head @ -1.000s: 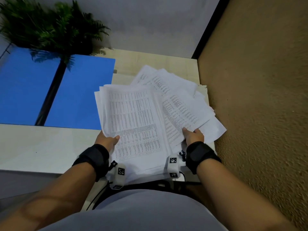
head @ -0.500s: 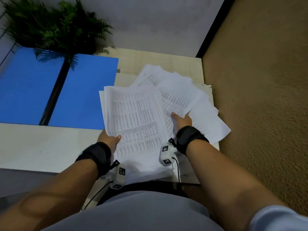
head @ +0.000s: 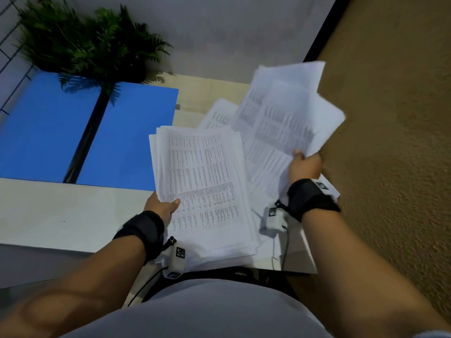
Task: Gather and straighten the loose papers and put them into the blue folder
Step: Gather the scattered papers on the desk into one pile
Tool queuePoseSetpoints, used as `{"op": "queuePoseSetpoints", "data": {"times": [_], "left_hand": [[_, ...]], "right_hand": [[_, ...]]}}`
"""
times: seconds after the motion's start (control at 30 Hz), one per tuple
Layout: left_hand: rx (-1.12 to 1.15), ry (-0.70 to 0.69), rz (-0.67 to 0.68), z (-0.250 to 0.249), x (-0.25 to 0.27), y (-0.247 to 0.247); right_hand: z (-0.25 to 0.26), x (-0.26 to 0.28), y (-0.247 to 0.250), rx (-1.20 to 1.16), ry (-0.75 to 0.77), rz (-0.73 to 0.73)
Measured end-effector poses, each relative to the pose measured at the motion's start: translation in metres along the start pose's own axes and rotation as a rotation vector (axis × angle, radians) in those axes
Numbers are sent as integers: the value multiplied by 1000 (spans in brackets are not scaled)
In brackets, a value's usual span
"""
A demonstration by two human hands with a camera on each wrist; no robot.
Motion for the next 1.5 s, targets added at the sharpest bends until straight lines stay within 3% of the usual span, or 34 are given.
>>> {"op": "queuePoseSetpoints", "data": {"times": [0.17,0.27,0.33,0.43,0.57,0.67,0.77,0.87,0.97,1.07,1.13,1.2,1.37,1.5], "left_hand": [[-61,-47,44,-11,6,-11],[-78,-36,92,-12,10,-17],[-60,-16,94,-7,11,-18],[-105,-30,67,-8,13,-17],[-140,18,20,-15,14,-17],[-27,135,110,-2,14,-25],[-23,59,109,0,11,-20],[-214,-65,55,-2,3,-15],[-208,-59,-11,-5,5,-12],[-259,-48,-62,-14,17,-19],[-262,-16,-64,-15,24,-24],[-241,14,-39,-15,26,-29],[-339,72,58,-11,25,-31],[-515,82,194,-8,23,-24]], "right_hand": [[52,-4,113,-183,215,-264],[74,6,152,-399,320,-271],[80,12,152,-466,340,-195],[62,6,105,-400,276,-17],[31,20,21,-14,253,231],[12,39,-31,306,302,410],[-1,49,-63,295,253,524],[-16,52,-74,140,140,508],[-29,54,-76,186,49,456],[-43,78,-91,230,-12,547],[-52,95,-107,163,-35,646],[-56,99,-110,91,-50,656],[-30,79,-81,256,182,464],[-4,69,-84,413,371,455]]}}
Point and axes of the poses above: each hand's wrist, its own x-axis away from the middle knuckle, its own y-axis out of the back of the hand, z = x × y, the point moved 10 cm from there along -x, towards the middle knuckle, and after that the axes turned 14 degrees about x, right-handed, at the moved point
